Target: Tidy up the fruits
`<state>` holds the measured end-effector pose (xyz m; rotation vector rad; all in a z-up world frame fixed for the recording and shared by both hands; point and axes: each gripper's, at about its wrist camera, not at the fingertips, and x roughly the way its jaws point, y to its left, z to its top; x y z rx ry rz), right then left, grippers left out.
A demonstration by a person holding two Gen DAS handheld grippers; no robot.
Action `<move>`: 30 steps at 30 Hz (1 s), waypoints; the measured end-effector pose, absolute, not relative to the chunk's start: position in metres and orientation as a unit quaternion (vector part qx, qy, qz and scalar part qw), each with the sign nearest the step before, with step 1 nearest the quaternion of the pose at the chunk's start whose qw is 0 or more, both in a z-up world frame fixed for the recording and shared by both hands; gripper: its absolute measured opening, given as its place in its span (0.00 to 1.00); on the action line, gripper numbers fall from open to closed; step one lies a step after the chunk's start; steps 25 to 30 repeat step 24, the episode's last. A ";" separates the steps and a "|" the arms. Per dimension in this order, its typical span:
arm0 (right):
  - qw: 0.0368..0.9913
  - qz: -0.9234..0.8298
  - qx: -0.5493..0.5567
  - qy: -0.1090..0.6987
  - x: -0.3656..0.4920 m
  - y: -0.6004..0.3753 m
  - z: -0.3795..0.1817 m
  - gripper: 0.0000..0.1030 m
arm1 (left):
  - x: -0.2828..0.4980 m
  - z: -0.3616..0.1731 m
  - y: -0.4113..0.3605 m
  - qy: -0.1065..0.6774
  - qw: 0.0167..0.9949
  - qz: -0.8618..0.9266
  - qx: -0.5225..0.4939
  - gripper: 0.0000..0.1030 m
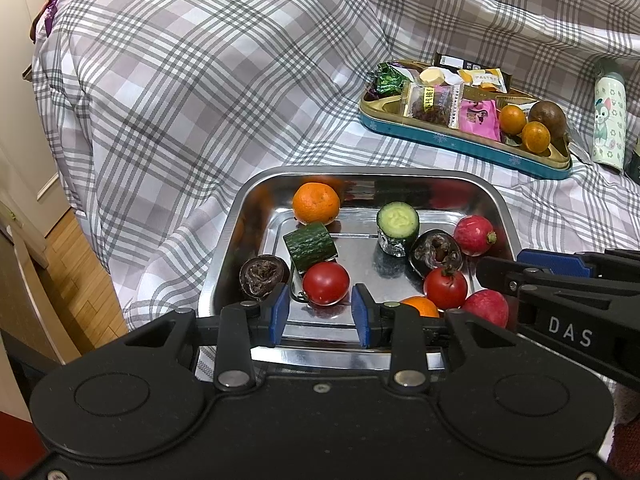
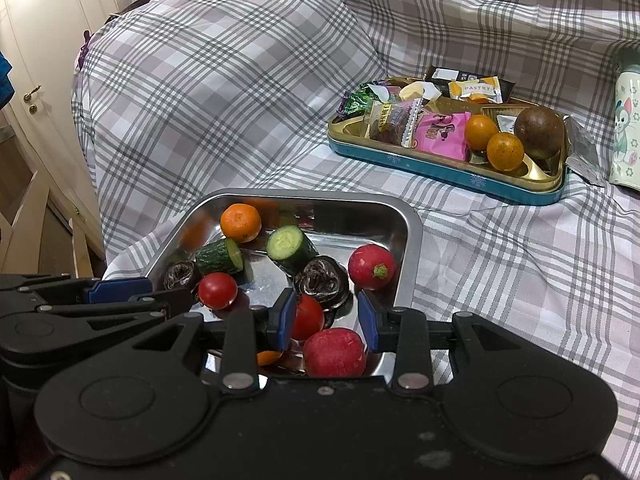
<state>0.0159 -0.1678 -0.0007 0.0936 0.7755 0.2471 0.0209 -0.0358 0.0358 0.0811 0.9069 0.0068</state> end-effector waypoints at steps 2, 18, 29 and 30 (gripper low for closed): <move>0.917 0.120 0.045 0.377 0.016 -0.168 -0.001 0.37 | 0.021 0.036 -0.036 0.437 0.898 0.002 0.040 0.41; 0.917 0.120 0.048 0.377 0.015 -0.168 0.000 0.37 | 0.021 0.038 -0.036 0.436 0.899 0.001 0.041 0.41; 0.918 0.120 0.049 0.376 0.015 -0.169 0.001 0.37 | 0.018 0.042 -0.039 0.418 0.907 0.007 0.051 0.41; 0.918 0.120 0.049 0.376 0.015 -0.169 0.001 0.37 | 0.018 0.042 -0.039 0.418 0.907 0.007 0.051 0.41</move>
